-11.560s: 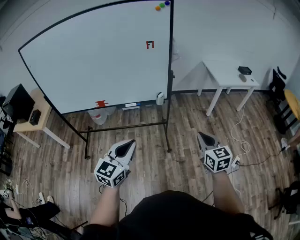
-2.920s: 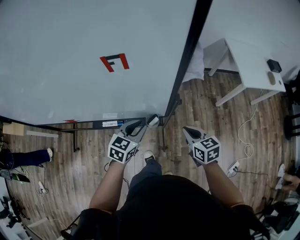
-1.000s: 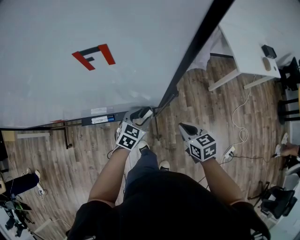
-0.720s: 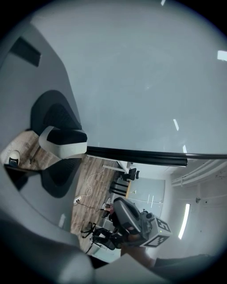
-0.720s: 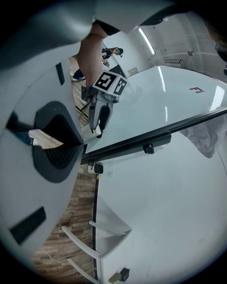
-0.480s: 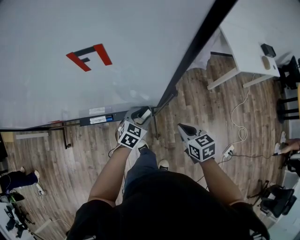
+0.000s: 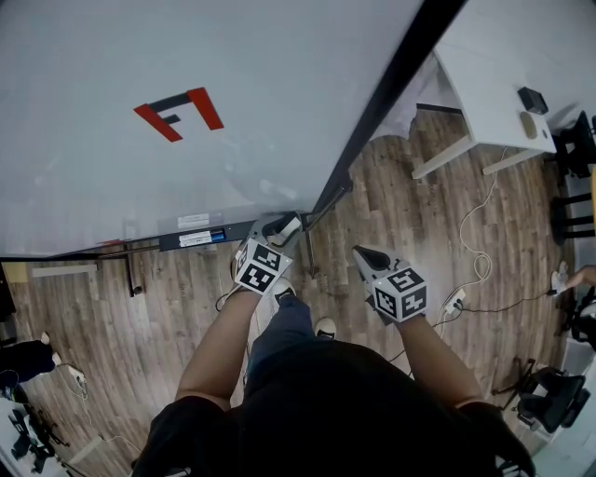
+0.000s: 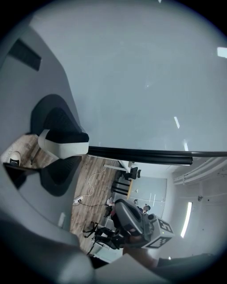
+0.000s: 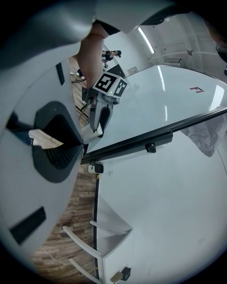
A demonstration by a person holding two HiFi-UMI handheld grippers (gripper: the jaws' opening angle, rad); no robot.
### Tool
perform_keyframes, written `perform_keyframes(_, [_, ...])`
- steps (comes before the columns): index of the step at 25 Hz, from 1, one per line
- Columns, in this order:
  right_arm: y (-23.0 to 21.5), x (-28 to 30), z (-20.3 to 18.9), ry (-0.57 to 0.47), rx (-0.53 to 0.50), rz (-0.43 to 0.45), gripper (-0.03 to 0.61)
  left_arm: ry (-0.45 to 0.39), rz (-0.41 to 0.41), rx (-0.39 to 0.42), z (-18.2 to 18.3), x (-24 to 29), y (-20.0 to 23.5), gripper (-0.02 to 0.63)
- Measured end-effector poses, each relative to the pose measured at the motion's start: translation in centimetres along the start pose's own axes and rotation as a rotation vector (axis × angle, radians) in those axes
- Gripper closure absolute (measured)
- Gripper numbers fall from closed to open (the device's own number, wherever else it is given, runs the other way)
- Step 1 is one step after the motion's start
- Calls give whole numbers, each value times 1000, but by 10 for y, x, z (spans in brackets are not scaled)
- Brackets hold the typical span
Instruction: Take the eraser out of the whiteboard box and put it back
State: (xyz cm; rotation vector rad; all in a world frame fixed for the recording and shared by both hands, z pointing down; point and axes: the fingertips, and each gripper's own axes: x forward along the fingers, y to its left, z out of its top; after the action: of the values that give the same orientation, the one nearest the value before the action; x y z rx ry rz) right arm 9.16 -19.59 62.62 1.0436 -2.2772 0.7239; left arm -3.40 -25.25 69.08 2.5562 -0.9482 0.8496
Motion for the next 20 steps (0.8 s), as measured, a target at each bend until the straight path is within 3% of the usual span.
perform_keyframes(20, [6,-7,1,-6,4,13,588,-8,-4,-16,7,-11,-2,466])
